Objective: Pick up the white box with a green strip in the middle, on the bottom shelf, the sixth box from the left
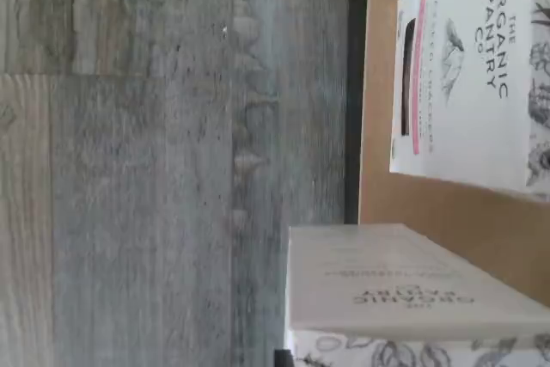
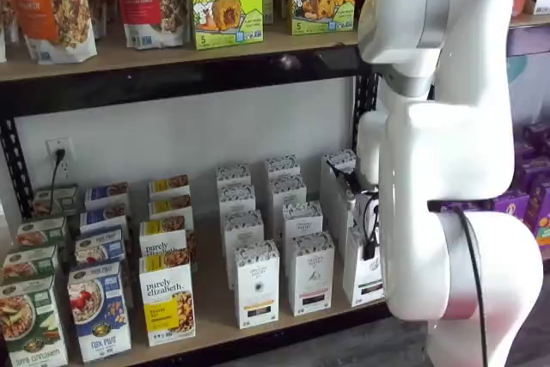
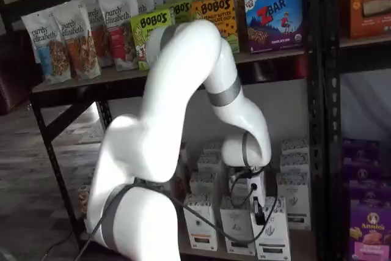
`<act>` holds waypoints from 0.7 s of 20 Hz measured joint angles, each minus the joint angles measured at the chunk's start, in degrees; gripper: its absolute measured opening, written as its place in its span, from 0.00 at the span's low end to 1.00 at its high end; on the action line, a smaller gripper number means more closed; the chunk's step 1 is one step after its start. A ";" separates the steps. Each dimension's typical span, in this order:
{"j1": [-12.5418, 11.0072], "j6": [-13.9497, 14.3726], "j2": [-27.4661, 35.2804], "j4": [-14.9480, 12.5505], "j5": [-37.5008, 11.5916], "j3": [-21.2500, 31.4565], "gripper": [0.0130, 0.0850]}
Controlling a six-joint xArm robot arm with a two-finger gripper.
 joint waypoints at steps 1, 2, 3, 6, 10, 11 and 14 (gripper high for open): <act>-0.20 2.53 -1.71 -2.85 -0.59 2.03 0.56; -0.48 5.48 -3.35 -6.17 -1.15 3.84 0.56; -0.67 7.96 -4.81 -8.96 -1.31 5.31 0.56; -0.46 12.93 -9.91 -14.09 0.27 9.71 0.56; 2.03 12.27 -16.97 -11.08 5.06 14.61 0.56; 3.01 11.46 -19.17 -9.29 6.25 16.01 0.56; 4.98 10.92 -23.71 -6.81 9.54 18.07 0.56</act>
